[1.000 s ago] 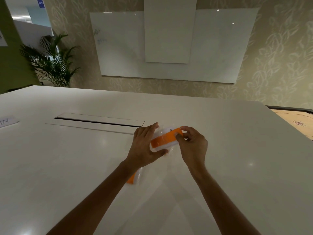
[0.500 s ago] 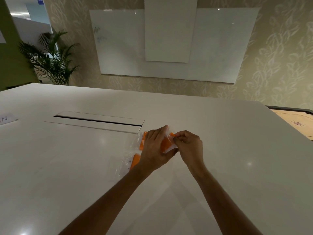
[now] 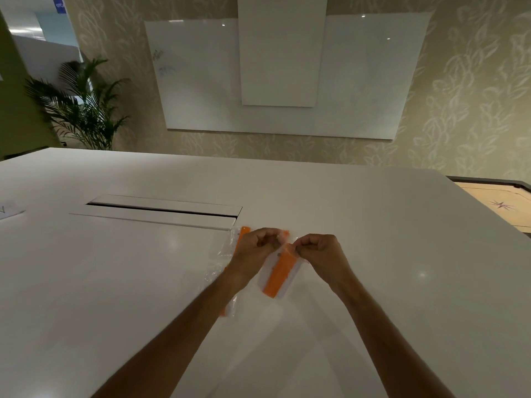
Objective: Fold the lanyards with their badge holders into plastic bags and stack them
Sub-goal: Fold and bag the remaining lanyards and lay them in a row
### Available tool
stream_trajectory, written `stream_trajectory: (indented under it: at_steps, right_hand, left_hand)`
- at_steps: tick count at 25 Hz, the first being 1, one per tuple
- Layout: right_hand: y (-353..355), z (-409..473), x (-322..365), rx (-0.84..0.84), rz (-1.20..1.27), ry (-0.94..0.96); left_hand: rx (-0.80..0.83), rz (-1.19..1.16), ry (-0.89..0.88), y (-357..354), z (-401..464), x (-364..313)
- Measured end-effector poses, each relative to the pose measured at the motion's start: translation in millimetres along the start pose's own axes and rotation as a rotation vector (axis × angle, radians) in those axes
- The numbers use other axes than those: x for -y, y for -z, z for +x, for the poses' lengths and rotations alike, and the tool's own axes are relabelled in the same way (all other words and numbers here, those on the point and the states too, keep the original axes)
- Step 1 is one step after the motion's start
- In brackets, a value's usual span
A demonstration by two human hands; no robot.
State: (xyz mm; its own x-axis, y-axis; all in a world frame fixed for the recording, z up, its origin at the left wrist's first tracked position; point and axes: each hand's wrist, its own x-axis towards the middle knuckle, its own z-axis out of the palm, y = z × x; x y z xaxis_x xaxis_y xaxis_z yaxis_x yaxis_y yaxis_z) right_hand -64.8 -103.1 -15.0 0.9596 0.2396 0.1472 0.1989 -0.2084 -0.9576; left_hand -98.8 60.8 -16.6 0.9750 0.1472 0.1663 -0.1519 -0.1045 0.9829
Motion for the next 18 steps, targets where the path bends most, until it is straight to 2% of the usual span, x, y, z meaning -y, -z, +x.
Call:
stream_trajectory:
  at_steps: [4,9,13,15,18]
  right_hand:
    - [-1.4,-3.7,-8.7,0.056,-0.107,0.071]
    - [1.8,-11.2,-17.3,-0.05,0.052,0.167]
    - [-3.7,-13.2,-36.9,0.05,0.068,0.112]
    - [-12.4,-14.8,-46.2,0.093,0.17,0.08]
    - [-19.3,-16.8,-53.5,0.037,0.203,0.028]
  left_hand:
    - [-0.066,-0.026,0.063,-3.0,-2.0,2.1]
    - [-0.148,-0.206,0.068,-2.0,-0.6,5.3]
    - [-0.186,-0.268,0.03,-3.7,-1.6,3.5]
    - [-0.2,-0.279,0.029,-2.9,-0.4,5.0]
    - [-0.214,-0.233,0.051,2.6,1.0,10.9]
